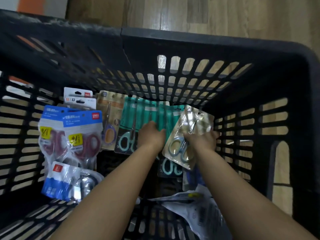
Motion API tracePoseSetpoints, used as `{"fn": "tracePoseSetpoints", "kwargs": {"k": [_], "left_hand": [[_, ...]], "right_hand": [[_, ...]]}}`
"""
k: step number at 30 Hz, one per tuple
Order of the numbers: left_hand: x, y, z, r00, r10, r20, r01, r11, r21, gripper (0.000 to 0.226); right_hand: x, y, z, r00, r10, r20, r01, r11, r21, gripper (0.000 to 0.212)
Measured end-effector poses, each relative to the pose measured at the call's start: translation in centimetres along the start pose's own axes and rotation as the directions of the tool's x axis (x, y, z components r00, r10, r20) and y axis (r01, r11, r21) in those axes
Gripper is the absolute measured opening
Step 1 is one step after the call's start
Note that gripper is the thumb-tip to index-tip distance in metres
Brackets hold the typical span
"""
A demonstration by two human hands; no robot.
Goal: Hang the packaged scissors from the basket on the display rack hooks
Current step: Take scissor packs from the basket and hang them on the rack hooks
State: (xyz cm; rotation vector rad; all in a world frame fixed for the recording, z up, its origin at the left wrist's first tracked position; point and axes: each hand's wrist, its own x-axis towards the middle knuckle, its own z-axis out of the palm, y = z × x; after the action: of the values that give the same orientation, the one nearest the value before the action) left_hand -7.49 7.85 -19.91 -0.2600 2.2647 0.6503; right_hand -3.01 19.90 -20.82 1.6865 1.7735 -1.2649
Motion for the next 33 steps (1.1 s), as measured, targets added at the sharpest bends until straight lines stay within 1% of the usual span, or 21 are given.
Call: {"fn": "tracePoseSetpoints", "kwargs": {"k": [4, 6, 8, 10, 12, 14, 16, 17, 19, 21, 23, 25, 27, 30, 33], "left_hand": [[0.0, -0.3, -0.3, 0.999, 0.014, 0.032, -0.013, 1.0, -0.023, 0.038], [-0.1, -0.1, -0.5, 1.0, 0.002, 0.03, 0.001, 0.995, -0.096, 0.035], [-0.5, 0.1, -0.5, 0.999, -0.027, 0.04, 0.035, 0.977, -0.21, 0.035], [-1.0, -0.1, -0.7, 0.996, -0.068, 0.054, 0.083, 0.935, -0.345, 0.04], [-1.9, -0.5, -1.4, 0.995, -0.094, 0.038, 0.101, 0.88, -0.463, 0.046], [-2.8, -1.0, -2.5, 0.993, -0.117, 0.008, 0.103, 0.835, -0.54, 0.048], [-3.5, -1.8, -3.9, 0.988, -0.152, -0.015, 0.115, 0.806, -0.581, 0.043], [-4.0, -2.1, -4.8, 0.985, -0.169, -0.019, 0.124, 0.792, -0.598, 0.039], [-5.6, -2.5, -6.5, 0.982, -0.188, -0.01, 0.141, 0.769, -0.623, 0.032], [-7.7, -2.7, -8.6, 0.977, -0.215, 0.013, 0.168, 0.722, -0.671, 0.027], [-10.4, -2.2, -11.2, 0.97, -0.241, 0.034, 0.19, 0.663, -0.724, 0.022], [-13.2, -1.5, -14.5, 0.97, -0.241, 0.025, 0.18, 0.647, -0.741, 0.017], [-16.6, -0.3, -18.8, 0.973, -0.232, -0.003, 0.149, 0.636, -0.757, 0.017], [-22.3, 2.2, -26.8, 0.973, -0.219, -0.07, 0.081, 0.608, -0.79, 0.013], [-29.0, 5.6, -36.8, 0.954, -0.232, -0.19, -0.021, 0.583, -0.812, 0.011]], "right_hand": [[0.1, 0.2, 0.0, 0.998, 0.049, 0.036, -0.054, 0.986, 0.157, 0.076], [-0.2, 0.4, 0.4, 0.999, 0.028, 0.041, -0.037, 0.97, 0.241, 0.076], [-0.4, 0.6, 0.6, 0.999, 0.004, 0.04, -0.015, 0.958, 0.285, 0.07], [-0.8, 0.5, 0.7, 0.999, -0.014, 0.038, 0.002, 0.956, 0.295, 0.058], [-1.6, 0.2, 0.9, 0.997, -0.034, 0.067, 0.015, 0.966, 0.257, 0.045], [-2.5, -0.2, 1.0, 0.993, -0.052, 0.103, 0.033, 0.983, 0.181, 0.032], [-4.1, -0.7, 0.8, 0.986, -0.074, 0.147, 0.052, 0.987, 0.149, 0.019], [-5.1, -1.0, 0.6, 0.982, -0.085, 0.167, 0.062, 0.989, 0.136, 0.017], [-7.3, -1.5, 0.1, 0.975, -0.105, 0.197, 0.081, 0.989, 0.126, 0.021], [-10.1, -2.4, -0.6, 0.967, -0.114, 0.227, 0.084, 0.987, 0.139, 0.023], [-13.3, -4.0, -1.9, 0.96, -0.127, 0.251, 0.091, 0.985, 0.148, 0.022], [-17.0, -6.3, -3.6, 0.949, -0.158, 0.272, 0.126, 0.983, 0.131, 0.022], [-21.2, -9.3, -5.5, 0.929, -0.223, 0.295, 0.195, 0.973, 0.122, 0.019], [-28.5, -15.4, -8.5, 0.891, -0.336, 0.307, 0.313, 0.942, 0.123, 0.017], [-37.7, -23.0, -11.6, 0.823, -0.457, 0.338, 0.428, 0.89, 0.16, 0.015]]}}
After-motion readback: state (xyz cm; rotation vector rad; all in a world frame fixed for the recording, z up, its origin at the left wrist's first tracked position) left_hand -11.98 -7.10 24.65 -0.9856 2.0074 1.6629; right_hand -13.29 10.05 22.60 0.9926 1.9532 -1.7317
